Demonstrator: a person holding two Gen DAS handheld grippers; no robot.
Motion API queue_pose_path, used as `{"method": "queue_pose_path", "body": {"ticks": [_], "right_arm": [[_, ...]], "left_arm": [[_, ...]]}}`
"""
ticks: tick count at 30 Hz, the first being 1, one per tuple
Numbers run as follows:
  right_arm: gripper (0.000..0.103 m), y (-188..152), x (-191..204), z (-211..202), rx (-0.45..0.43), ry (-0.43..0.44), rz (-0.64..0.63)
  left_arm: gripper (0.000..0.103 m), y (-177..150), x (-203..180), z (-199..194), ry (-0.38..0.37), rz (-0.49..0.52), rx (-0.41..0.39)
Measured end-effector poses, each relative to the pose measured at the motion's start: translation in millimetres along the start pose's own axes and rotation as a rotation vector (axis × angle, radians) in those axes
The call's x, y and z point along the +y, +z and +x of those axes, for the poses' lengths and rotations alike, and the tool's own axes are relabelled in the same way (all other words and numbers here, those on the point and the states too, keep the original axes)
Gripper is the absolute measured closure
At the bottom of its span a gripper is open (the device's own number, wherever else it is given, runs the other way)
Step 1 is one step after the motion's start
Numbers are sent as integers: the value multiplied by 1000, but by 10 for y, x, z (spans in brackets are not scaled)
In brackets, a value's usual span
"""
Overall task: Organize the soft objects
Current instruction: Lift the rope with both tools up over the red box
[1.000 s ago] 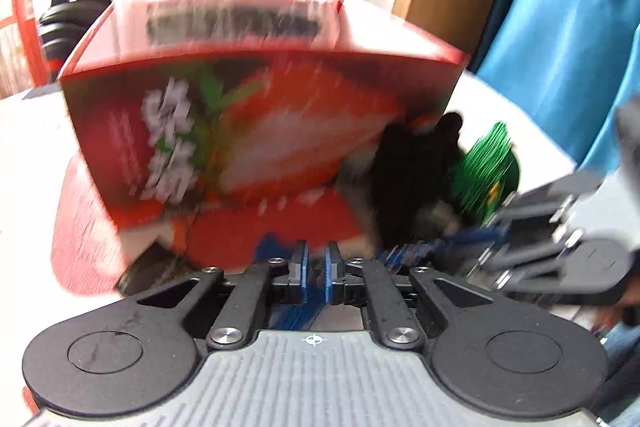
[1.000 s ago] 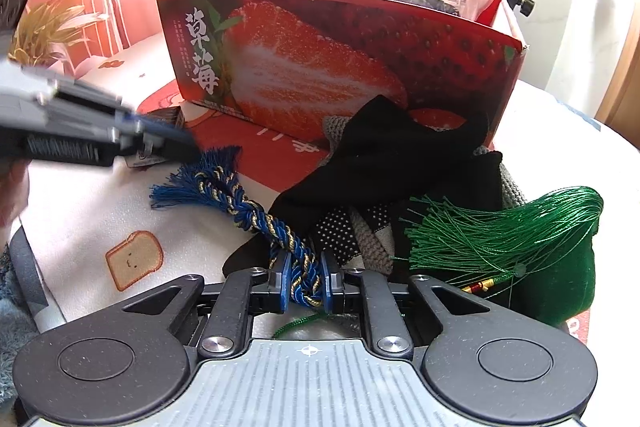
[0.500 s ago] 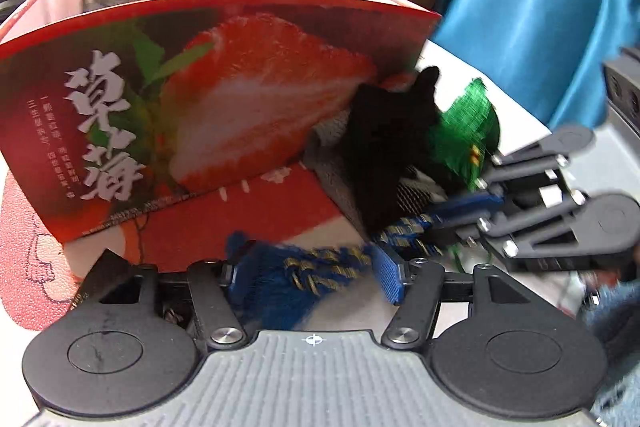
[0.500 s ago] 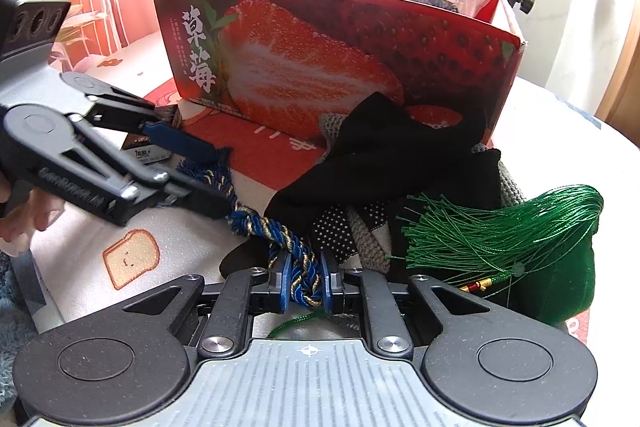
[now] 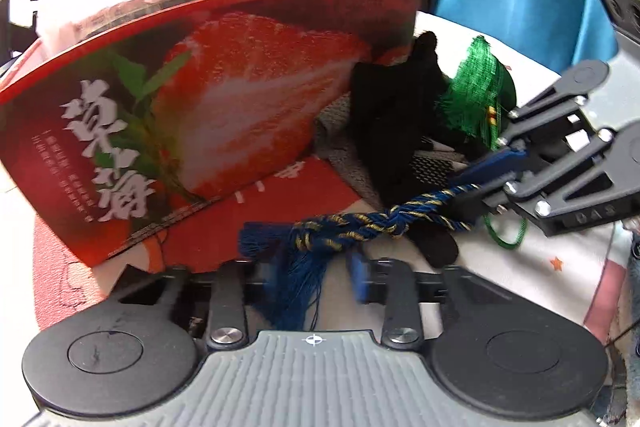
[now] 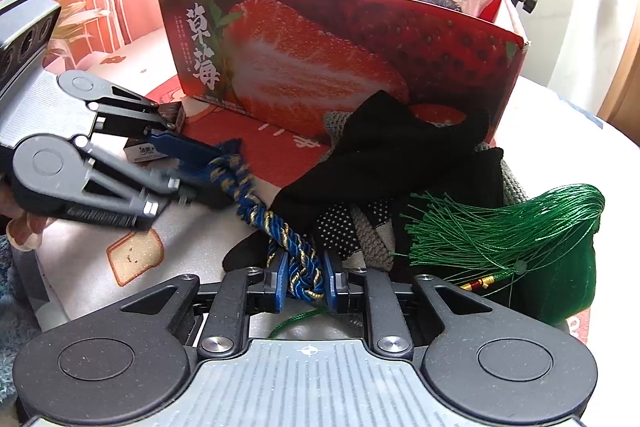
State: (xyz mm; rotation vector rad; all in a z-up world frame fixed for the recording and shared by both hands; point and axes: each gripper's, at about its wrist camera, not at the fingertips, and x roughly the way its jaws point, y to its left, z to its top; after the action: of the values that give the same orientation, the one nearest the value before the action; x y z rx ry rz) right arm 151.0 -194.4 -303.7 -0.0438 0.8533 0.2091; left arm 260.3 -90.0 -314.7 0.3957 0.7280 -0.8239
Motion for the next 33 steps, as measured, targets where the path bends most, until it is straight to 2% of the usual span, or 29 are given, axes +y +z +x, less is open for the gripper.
{"method": "queue_pose_path", "body": {"ticks": [3, 7, 8, 9, 17, 23, 28, 33], "right_arm": [[81, -7, 41, 0, 9, 10, -14], [80, -10, 70, 17, 25, 9, -29], [84, -7, 63, 11, 24, 9, -25], [90, -2, 59, -2, 19, 12, -21], [91, 193, 115, -216, -70, -2, -62], [92, 512, 175, -451, -170, -25, -132], [92, 890, 219, -628, -267, -41, -189], [92, 1323, 165, -600, -314, -69, -217]], "left_arm": [[96, -3, 32, -25, 18, -25, 0], [98, -18, -2, -46, 38, -32, -11], [99, -25, 3, -58, 39, -44, -15], [99, -25, 4, -61, 38, -59, -22], [99, 43, 101, -339, 76, -149, -106], [99, 197, 180, -753, 143, -194, -229], [99, 486, 244, -1060, 212, -209, -349], [99, 844, 453, -1112, 255, -225, -381]]}}
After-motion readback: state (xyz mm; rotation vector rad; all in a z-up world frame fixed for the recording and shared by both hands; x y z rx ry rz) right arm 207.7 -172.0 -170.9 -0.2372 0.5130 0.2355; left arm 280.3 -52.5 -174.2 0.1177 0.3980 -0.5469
